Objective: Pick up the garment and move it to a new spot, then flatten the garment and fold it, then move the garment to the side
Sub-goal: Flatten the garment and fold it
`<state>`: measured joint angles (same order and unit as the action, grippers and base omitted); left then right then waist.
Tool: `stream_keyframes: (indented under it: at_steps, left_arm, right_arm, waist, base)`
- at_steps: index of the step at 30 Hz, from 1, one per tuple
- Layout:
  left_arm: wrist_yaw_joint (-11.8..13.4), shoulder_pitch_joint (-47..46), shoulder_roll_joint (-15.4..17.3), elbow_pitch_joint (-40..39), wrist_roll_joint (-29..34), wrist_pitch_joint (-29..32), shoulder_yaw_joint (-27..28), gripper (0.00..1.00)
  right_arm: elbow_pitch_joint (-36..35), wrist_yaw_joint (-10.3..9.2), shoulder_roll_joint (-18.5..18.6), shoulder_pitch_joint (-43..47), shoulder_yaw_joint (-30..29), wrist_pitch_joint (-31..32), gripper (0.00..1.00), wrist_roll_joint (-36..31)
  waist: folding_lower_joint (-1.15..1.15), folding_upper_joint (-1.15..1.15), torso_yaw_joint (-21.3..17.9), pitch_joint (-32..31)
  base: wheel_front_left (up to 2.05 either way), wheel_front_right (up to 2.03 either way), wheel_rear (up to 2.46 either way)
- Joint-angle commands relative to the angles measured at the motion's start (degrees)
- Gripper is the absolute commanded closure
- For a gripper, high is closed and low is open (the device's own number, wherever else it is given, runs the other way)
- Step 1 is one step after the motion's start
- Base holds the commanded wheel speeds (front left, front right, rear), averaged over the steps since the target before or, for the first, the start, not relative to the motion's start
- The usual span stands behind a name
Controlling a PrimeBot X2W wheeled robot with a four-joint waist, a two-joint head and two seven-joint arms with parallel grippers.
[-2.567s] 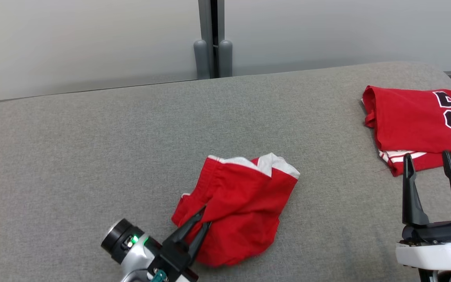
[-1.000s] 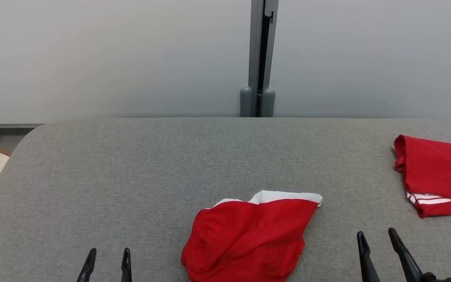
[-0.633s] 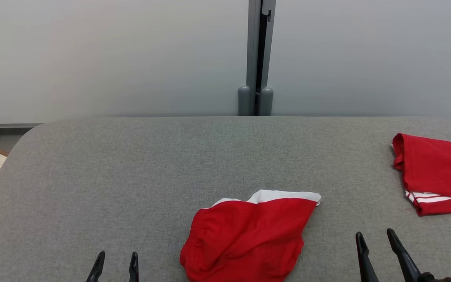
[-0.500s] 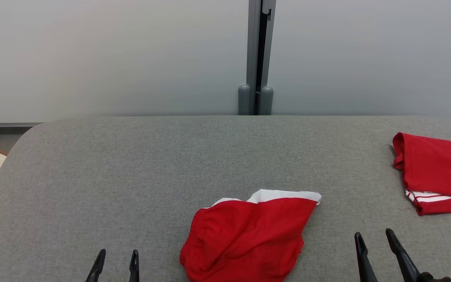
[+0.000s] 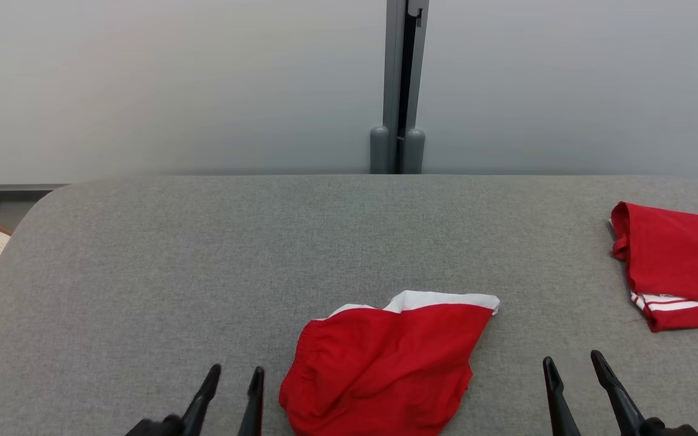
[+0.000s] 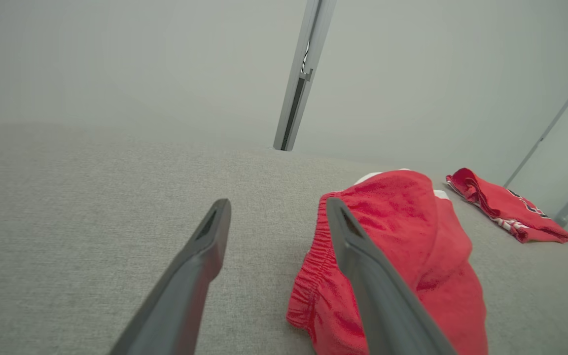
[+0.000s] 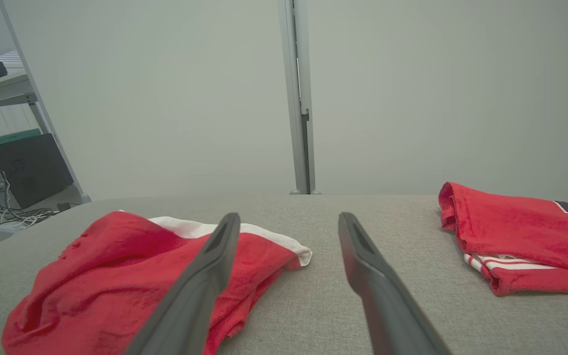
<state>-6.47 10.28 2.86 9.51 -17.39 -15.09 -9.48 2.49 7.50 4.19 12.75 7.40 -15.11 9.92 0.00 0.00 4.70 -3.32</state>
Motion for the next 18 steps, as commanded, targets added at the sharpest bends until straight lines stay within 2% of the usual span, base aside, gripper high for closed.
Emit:
stream_keyframes:
  at_steps: [1, 3, 4, 7, 10, 13, 18]
  left_arm:
    - [-0.5, -2.3, 0.1, 1.2, -1.5, -0.1, -1.1, 0.00]
    - [-1.0, -6.8, 0.6, 5.0, -5.6, 1.4, -5.0, 0.00]
    - [-1.0, -9.6, 2.0, 6.2, -7.6, 3.0, -8.3, 0.00]
    - [-0.9, -16.7, 6.4, 8.6, -19.4, 11.7, -17.2, 0.00]
    - [-1.0, -22.8, 11.1, 9.7, -29.3, 18.5, -21.2, 0.00]
    - [-1.0, -27.1, 15.0, 11.1, -35.1, 23.9, -24.3, 0.00]
    - [-1.0, -30.6, 18.5, 10.1, -46.4, 31.9, -28.1, 0.00]
  right_arm:
    - [-0.3, -0.03, 0.3, -0.9, 0.0, 0.0, 0.00, -0.6]
    - [-0.3, -0.03, 0.6, -1.3, 0.6, 0.0, 0.00, -0.6]
    - [-0.4, -0.03, 0.8, -1.6, 1.0, 0.0, 0.00, -0.6]
    - [-0.6, -0.03, 1.4, -2.9, 2.0, 0.0, 0.00, -0.9]
    - [-0.8, -0.03, 2.1, -4.3, 3.1, 0.0, 0.00, -1.1]
    - [-1.0, -0.03, 2.7, -5.5, 3.4, 0.0, 0.00, -1.0]
    - [-1.2, -0.03, 3.4, -6.6, 3.5, 0.0, 0.00, -1.3]
  waist:
    - [0.00, 0.00, 0.1, 0.3]
    - [0.00, 0.00, 0.2, 0.9]
    - [0.00, 0.00, 0.1, 1.3]
    - [0.00, 0.00, -0.4, 2.6]
    - [0.00, 0.00, -1.2, 4.1]
    - [0.00, 0.00, -2.1, 5.7]
    - [0.00, 0.00, -3.1, 7.2]
  base:
    - [0.00, 0.00, 0.00]
    - [0.00, 0.00, 0.00]
    - [0.00, 0.00, 0.00]
    - [0.00, 0.00, 0.00]
    - [0.00, 0.00, 0.00]
    - [0.00, 0.00, 0.00]
    - [0.00, 0.00, 0.00]
